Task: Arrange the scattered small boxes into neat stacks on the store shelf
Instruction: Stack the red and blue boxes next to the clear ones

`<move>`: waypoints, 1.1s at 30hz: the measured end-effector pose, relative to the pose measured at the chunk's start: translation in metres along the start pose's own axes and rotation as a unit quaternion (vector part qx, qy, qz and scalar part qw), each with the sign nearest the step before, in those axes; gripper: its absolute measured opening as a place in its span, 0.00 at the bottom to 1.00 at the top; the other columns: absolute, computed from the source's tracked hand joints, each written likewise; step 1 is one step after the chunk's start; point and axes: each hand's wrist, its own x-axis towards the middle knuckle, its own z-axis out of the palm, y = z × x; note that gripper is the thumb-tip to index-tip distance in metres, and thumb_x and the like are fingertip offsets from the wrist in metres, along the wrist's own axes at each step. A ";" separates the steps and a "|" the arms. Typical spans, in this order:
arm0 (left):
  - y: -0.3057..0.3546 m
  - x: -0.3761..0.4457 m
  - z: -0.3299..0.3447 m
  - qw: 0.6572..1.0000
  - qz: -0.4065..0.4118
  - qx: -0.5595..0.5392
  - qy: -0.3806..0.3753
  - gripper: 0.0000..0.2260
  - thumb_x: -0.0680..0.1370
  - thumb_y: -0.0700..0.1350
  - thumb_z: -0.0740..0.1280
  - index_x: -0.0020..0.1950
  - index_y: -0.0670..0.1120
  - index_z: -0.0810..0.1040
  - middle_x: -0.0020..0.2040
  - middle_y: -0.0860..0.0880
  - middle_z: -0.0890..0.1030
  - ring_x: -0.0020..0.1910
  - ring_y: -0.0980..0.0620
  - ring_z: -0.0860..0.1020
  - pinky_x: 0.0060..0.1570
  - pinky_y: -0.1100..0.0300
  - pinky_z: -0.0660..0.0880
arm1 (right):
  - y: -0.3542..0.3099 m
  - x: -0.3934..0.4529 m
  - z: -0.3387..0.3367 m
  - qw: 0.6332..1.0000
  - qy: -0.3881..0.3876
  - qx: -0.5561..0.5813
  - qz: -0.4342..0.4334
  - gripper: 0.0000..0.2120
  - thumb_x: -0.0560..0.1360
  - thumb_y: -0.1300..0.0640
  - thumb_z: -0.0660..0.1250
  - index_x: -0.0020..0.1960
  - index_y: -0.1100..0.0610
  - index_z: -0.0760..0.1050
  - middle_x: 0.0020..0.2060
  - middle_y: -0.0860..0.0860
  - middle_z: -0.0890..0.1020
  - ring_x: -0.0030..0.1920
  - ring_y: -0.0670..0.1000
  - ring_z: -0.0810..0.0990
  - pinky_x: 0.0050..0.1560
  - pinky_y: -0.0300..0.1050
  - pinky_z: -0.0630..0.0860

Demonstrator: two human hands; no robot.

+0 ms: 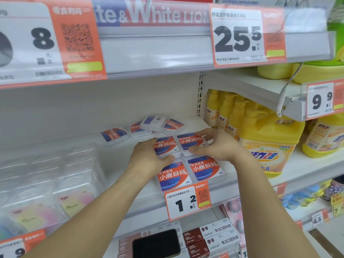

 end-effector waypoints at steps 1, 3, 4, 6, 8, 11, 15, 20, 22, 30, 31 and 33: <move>0.000 0.001 0.000 1.000 -0.001 -0.004 -0.008 0.37 0.69 0.60 0.74 0.74 0.53 0.64 0.70 0.51 0.72 0.64 0.49 0.76 0.57 0.52 0.77 | 0.000 0.000 0.000 1.000 -0.004 0.001 0.001 0.32 0.69 0.42 0.75 0.69 0.46 0.69 0.63 0.49 0.78 0.53 0.53 0.83 0.49 0.48 0.83; 0.001 0.002 -0.003 0.999 -0.010 -0.024 -0.022 0.40 0.68 0.60 0.74 0.75 0.53 0.61 0.71 0.51 0.71 0.63 0.49 0.76 0.55 0.51 0.78 | 0.000 -0.001 -0.001 1.000 0.006 0.015 -0.004 0.33 0.69 0.41 0.74 0.71 0.45 0.67 0.64 0.49 0.77 0.56 0.53 0.82 0.47 0.47 0.83; 0.003 0.001 -0.006 0.999 -0.015 -0.034 -0.020 0.40 0.69 0.60 0.74 0.76 0.53 0.59 0.72 0.50 0.71 0.64 0.48 0.76 0.54 0.51 0.78 | -0.001 -0.001 -0.003 0.999 0.034 0.020 -0.014 0.34 0.69 0.40 0.74 0.71 0.46 0.67 0.65 0.49 0.76 0.58 0.54 0.80 0.45 0.45 0.81; 0.007 0.000 -0.014 0.999 -0.013 -0.034 0.007 0.37 0.71 0.60 0.72 0.75 0.52 0.60 0.72 0.50 0.70 0.65 0.47 0.75 0.51 0.54 0.78 | -0.005 -0.004 -0.008 0.990 0.128 0.032 -0.049 0.31 0.71 0.41 0.73 0.70 0.48 0.70 0.65 0.49 0.77 0.59 0.53 0.79 0.43 0.42 0.77; 0.011 0.000 -0.028 0.999 0.001 -0.024 0.044 0.29 0.74 0.57 0.70 0.72 0.51 0.67 0.70 0.50 0.72 0.63 0.47 0.75 0.48 0.58 0.75 | -0.019 -0.007 -0.011 0.974 0.199 0.055 -0.092 0.24 0.74 0.45 0.71 0.67 0.52 0.74 0.60 0.49 0.80 0.57 0.51 0.80 0.46 0.42 0.76; 0.007 0.013 -0.061 0.997 0.036 0.000 0.072 0.19 0.74 0.54 0.71 0.61 0.47 0.78 0.61 0.49 0.79 0.56 0.48 0.79 0.44 0.60 0.73 | -0.054 -0.004 -0.005 0.971 0.184 0.042 -0.149 0.17 0.75 0.48 0.70 0.62 0.52 0.77 0.53 0.46 0.81 0.52 0.47 0.80 0.47 0.39 0.77; -0.010 0.042 -0.107 0.994 0.039 0.084 0.054 0.12 0.71 0.49 0.71 0.47 0.42 0.83 0.47 0.44 0.84 0.41 0.45 0.82 0.35 0.60 0.78 | -0.098 0.027 0.012 0.968 0.089 -0.116 -0.203 0.18 0.76 0.50 0.67 0.64 0.52 0.75 0.61 0.49 0.78 0.59 0.50 0.77 0.58 0.42 0.74; -0.047 0.083 -0.131 0.980 0.045 0.193 0.005 0.12 0.72 0.49 0.71 0.47 0.41 0.85 0.51 0.43 0.83 0.47 0.46 0.81 0.46 0.54 0.77 | -0.123 0.081 0.041 0.948 0.002 -0.275 -0.160 0.27 0.75 0.54 0.69 0.72 0.52 0.67 0.68 0.53 0.72 0.65 0.57 0.73 0.62 0.46 0.71; -0.058 0.098 -0.132 0.968 0.043 0.245 -0.032 0.17 0.75 0.52 0.68 0.54 0.39 0.82 0.56 0.41 0.81 0.51 0.47 0.77 0.55 0.52 0.74 | -0.122 0.102 0.053 0.947 -0.035 -0.290 -0.131 0.33 0.72 0.51 0.73 0.73 0.50 0.65 0.65 0.51 0.73 0.62 0.57 0.75 0.62 0.51 0.75; -0.074 0.144 -0.121 0.956 -0.025 0.233 -0.178 0.46 0.69 0.61 0.73 0.78 0.48 0.53 0.75 0.48 0.62 0.69 0.46 0.67 0.65 0.52 0.70 | -0.118 0.125 0.067 0.926 -0.015 -0.337 -0.168 0.22 0.72 0.51 0.73 0.64 0.49 0.73 0.53 0.46 0.77 0.48 0.52 0.77 0.50 0.46 0.77; -0.076 0.147 -0.118 0.954 -0.031 0.230 -0.191 0.47 0.69 0.60 0.74 0.79 0.49 0.51 0.76 0.48 0.61 0.69 0.45 0.67 0.65 0.51 0.70 | -0.118 0.122 0.066 0.923 -0.012 -0.342 -0.178 0.19 0.74 0.51 0.71 0.64 0.52 0.73 0.54 0.47 0.78 0.48 0.52 0.78 0.49 0.47 0.77; -0.082 0.152 -0.111 0.949 -0.039 0.231 -0.213 0.49 0.67 0.58 0.76 0.78 0.50 0.51 0.75 0.48 0.62 0.68 0.45 0.69 0.64 0.49 0.72 | -0.118 0.116 0.061 0.916 0.019 -0.343 -0.205 0.16 0.78 0.49 0.63 0.62 0.55 0.71 0.51 0.51 0.79 0.46 0.54 0.78 0.45 0.47 0.76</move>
